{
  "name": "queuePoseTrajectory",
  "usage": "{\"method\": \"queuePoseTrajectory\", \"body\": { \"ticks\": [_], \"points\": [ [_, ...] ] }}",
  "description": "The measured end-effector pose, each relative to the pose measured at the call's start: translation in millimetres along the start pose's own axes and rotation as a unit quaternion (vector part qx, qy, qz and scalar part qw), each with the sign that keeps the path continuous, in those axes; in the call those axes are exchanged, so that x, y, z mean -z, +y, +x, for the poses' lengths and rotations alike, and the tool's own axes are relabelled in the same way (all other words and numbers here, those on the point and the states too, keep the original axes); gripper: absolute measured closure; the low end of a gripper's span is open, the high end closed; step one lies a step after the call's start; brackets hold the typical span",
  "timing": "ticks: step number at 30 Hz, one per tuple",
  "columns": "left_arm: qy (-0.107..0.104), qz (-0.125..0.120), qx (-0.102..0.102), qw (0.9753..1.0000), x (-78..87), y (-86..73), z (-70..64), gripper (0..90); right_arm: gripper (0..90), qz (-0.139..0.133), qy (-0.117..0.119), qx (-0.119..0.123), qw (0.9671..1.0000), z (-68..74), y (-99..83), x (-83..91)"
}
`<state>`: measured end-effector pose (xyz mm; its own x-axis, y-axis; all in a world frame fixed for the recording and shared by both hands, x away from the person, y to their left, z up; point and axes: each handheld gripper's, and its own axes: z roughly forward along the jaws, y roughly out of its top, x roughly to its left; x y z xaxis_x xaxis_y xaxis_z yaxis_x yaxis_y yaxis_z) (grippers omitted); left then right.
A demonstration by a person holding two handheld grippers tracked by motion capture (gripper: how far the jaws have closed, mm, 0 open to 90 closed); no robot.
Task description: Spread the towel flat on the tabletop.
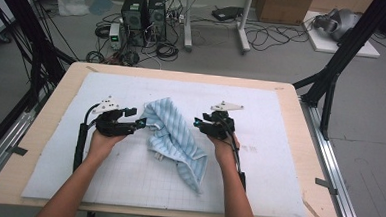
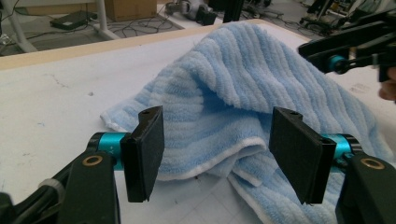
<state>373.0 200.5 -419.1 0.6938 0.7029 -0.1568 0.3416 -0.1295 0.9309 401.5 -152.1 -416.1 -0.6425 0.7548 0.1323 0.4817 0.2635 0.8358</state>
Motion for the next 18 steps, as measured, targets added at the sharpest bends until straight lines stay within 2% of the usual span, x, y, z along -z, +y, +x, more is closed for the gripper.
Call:
{"method": "queuePoseTrajectory", "body": {
  "ticks": [1,2,3,4,5,6,8,9,11,12,13,15,16,17,18],
  "points": [
    [0.0,0.0,0.0,1.0,0.0,0.0,0.0,36.2,55.0,0.0,0.0,0.0,1.0,0.0,0.0,0.0],
    [0.002,0.001,0.001,1.0,1.0,-0.1,0.9,36.2,51.6,0.011,0.013,0.005,0.9999,5.1,3.0,-14.4],
    [0.002,0.001,0.001,1.0,1.0,-0.1,0.9,36.2,51.6,0.011,0.013,0.005,0.9999,5.1,3.0,-14.4],
    [0.003,-0.001,0.004,1.0,2.1,-0.1,1.3,36.2,49.9,0.027,0.022,0.013,0.9993,11.6,4.2,-27.8],
    [0.003,-0.001,0.004,1.0,2.1,-0.1,1.3,36.2,49.9,0.027,0.022,0.013,0.9993,11.6,4.2,-27.8],
    [0.004,-0.001,0.003,1.0,3.0,-0.3,1.7,36.2,46.1,0.049,0.027,0.022,0.9982,17.2,4.2,-39.8],
    [0.005,-0.002,0.005,1.0,3.4,-1.0,1.8,36.2,43.9,0.064,0.031,0.025,0.9971,21.7,2.8,-49.7],
    [0.005,-0.002,0.005,1.0,3.4,-1.0,1.8,36.2,43.9,0.064,0.031,0.025,0.9971,21.7,2.8,-49.7],
    [0.006,0.0,0.006,1.0,3.5,-2.2,2.2,36.2,45.9,0.078,0.057,0.006,0.9953,22.8,0.2,-59.2],
    [0.006,0.001,0.007,1.0,3.4,-2.9,2.6,36.2,45.9,0.078,0.057,0.006,0.9953,22.8,0.2,-59.2],
    [0.005,0.003,0.009,0.9999,2.4,-4.1,3.0,36.2,58.9,0.077,0.075,0.001,0.9942,21.0,-0.8,-60.6],
    [0.005,0.006,0.008,0.9999,2.1,-4.5,3.4,36.2,76.1,0.078,0.099,0.004,0.992,21.4,0.1,-58.9],
    [0.005,0.004,0.009,0.9999,1.9,-4.5,3.2,36.2,83.0,0.077,0.103,0.022,0.9915,23.1,1.5,-57.6],
    [0.005,0.004,0.009,0.9999,1.9,-4.5,3.2,36.2,83.0,0.077,0.103,0.022,0.9915,23.1,1.5,-57.6],
    [0.005,0.004,0.009,0.9999,2.2,-4.3,3.1,36.2,89.0,0.07,0.082,0.064,0.9922,29.8,6.1,-51.6]
  ]
}}
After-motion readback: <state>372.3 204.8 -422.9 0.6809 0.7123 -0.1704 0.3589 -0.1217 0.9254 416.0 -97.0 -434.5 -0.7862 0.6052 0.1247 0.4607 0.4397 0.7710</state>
